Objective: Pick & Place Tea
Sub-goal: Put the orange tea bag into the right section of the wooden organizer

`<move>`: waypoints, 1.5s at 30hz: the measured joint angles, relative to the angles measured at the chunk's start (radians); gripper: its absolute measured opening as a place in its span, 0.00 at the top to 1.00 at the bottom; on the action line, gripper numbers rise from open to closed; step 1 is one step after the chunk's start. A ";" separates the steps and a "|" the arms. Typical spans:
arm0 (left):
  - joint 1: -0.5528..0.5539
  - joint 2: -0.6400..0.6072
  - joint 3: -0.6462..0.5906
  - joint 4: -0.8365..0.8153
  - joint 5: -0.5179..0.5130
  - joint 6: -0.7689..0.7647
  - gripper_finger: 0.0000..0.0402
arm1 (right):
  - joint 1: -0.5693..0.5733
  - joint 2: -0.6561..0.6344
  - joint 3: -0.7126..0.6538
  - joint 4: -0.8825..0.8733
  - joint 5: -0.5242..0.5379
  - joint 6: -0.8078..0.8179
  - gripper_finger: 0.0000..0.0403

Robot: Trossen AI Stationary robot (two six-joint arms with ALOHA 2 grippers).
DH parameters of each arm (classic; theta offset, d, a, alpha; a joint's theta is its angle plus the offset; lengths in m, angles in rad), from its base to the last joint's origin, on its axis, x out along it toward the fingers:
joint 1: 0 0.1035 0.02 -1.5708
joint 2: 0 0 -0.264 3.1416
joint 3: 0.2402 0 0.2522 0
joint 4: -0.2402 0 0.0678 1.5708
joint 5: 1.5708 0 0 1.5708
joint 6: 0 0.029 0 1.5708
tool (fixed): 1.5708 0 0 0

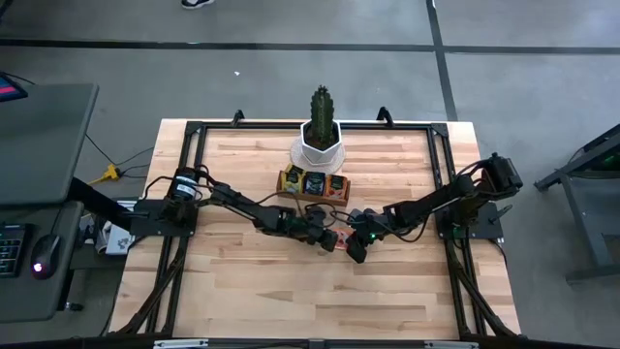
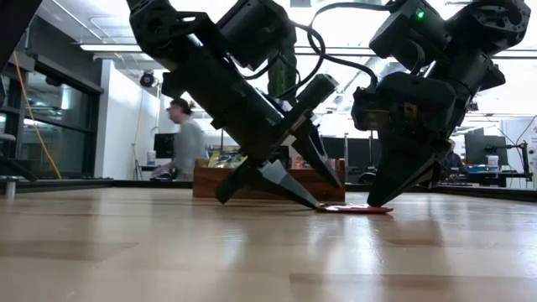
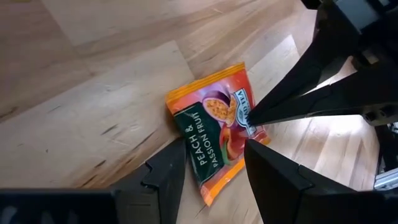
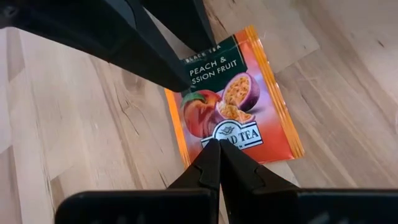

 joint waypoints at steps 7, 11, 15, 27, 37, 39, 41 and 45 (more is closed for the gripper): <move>0.001 -0.002 0.001 -0.016 0.032 0.011 0.59 | 0.000 0.000 0.000 0.000 0.000 -0.002 1.00; 0.000 -0.004 0.002 -0.035 0.025 0.055 0.59 | 0.000 0.000 0.000 0.000 0.001 -0.003 1.00; 0.000 -0.004 0.001 -0.024 0.025 0.060 0.59 | 0.000 0.000 0.000 0.000 0.001 -0.003 1.00; 0.000 -0.004 0.000 -0.023 0.029 0.060 0.59 | 0.000 0.003 -0.002 0.046 0.000 -0.004 1.00; 0.000 -0.003 0.000 -0.029 0.028 0.060 0.59 | 0.000 0.003 -0.003 0.069 0.006 -0.004 1.00; 0.000 -0.003 0.000 -0.032 0.028 0.060 0.62 | 0.000 0.003 -0.003 0.071 0.007 -0.004 1.00; 0.000 -0.003 0.000 -0.037 0.026 0.064 0.68 | 0.000 0.003 -0.003 0.072 0.007 -0.004 1.00; 0.000 -0.002 -0.001 -0.045 0.021 0.085 0.84 | 0.000 0.003 -0.003 0.074 0.008 -0.004 1.00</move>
